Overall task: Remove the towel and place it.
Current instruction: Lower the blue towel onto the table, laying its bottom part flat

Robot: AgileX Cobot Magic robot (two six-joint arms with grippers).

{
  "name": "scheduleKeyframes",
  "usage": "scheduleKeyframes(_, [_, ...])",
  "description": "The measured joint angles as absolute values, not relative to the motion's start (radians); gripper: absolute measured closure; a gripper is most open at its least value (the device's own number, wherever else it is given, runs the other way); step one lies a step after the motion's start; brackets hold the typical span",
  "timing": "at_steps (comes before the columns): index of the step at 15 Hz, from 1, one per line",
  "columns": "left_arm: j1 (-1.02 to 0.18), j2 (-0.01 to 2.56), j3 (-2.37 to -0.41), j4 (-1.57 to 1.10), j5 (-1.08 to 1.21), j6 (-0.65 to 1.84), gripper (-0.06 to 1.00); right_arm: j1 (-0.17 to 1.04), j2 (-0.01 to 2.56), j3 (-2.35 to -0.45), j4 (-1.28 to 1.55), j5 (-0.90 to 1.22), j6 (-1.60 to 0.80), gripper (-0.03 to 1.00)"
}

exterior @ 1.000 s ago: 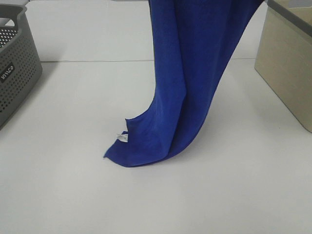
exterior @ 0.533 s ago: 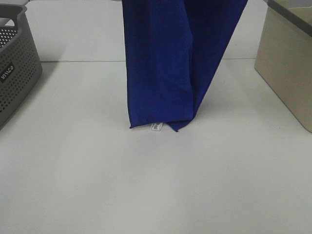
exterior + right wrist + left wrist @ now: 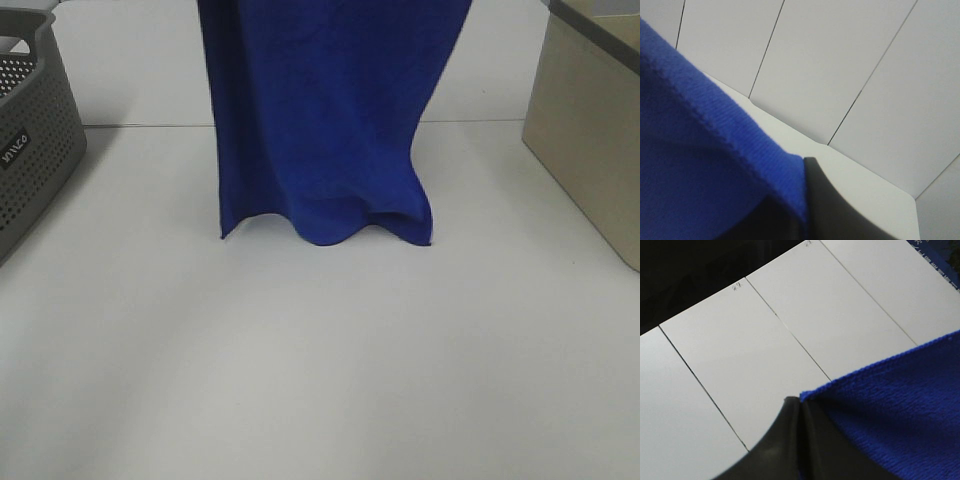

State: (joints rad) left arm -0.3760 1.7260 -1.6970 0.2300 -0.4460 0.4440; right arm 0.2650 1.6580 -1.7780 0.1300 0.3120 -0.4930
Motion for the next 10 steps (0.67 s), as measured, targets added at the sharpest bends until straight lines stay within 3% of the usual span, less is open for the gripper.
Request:
scheduleKeyframes(5, [-0.329, 1.907, -1.797, 0.224, -0.543, 0.453, 0.94, 0.265, 1.8, -1.796, 0.126, 0.019, -0.494, 0.95])
scheduleKeyframes(8, [-0.327, 2.094, -2.086, 0.223, -0.542, 0.516, 0.94, 0.265, 1.913, -1.958, 0.121, -0.027, -0.495, 0.95])
scheduleKeyframes(10, [-0.327, 2.263, -2.399, 0.223, -0.468, 0.523, 0.94, 0.262, 2.003, -2.128, 0.121, -0.027, -0.494, 0.95])
